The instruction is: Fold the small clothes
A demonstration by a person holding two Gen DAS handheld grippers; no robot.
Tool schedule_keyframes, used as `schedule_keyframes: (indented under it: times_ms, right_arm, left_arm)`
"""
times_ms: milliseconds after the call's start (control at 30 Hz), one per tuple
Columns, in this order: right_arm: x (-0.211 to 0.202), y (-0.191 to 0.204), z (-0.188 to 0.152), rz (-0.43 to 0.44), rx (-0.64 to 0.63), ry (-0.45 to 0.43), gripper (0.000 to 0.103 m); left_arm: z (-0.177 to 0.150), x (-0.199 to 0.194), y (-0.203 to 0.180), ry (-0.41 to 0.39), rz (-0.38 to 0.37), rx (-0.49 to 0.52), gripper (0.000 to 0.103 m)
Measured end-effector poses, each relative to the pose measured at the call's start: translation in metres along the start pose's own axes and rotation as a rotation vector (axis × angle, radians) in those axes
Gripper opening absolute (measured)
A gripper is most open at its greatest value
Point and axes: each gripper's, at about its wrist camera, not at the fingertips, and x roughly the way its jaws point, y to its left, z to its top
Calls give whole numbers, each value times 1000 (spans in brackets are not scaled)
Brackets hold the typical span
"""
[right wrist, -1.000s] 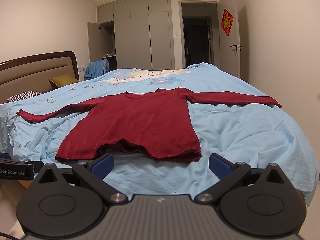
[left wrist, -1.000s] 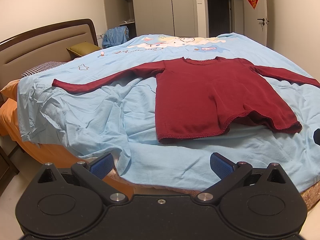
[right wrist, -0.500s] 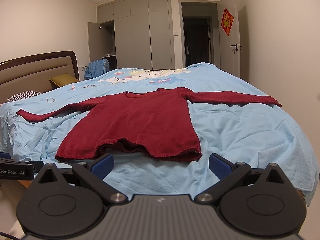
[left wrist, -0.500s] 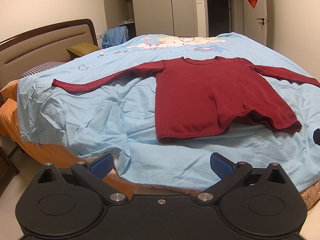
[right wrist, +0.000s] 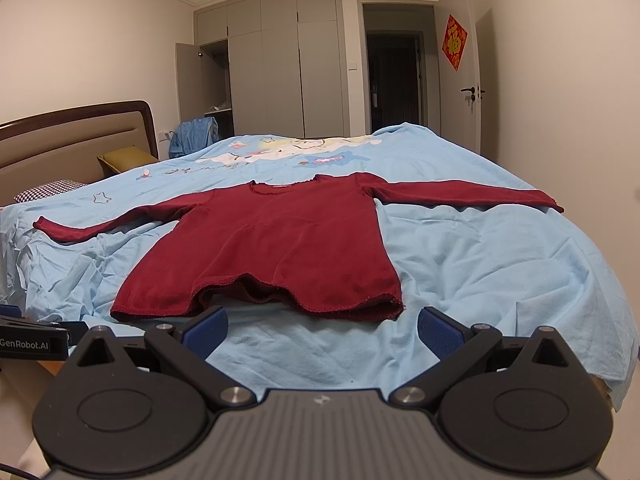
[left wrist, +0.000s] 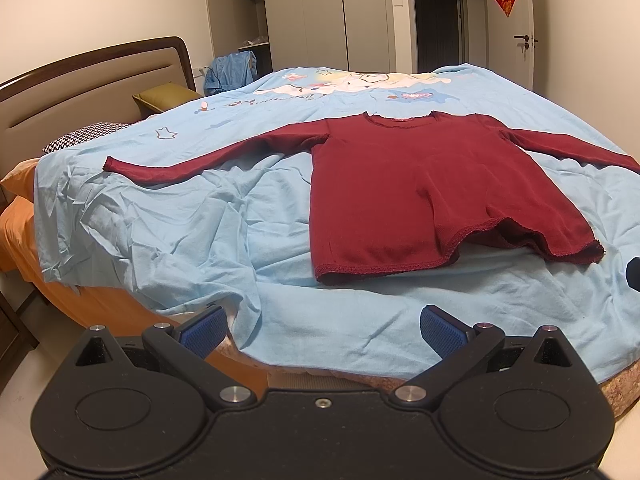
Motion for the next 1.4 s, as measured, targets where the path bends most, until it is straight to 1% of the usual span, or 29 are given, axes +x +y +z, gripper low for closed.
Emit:
schedule_keyframes:
  times_ms: [300,1133,1300,1400]
  right_arm:
    - [0,0,-1,-1,0,1,103]
    - [1,0,-1,-2,2,1,103]
    - [5,0,-5,-4,6,4,103]
    - [7,-1,-4,-3,6,0,103]
  left_arm:
    - [-6,3,-1,1,-1,0,103]
    - [-7,2,-1,5,-1,-1,103]
    - [-3,8,0,19,7,1,103]
    - [5,17,3,48,12,-10,103]
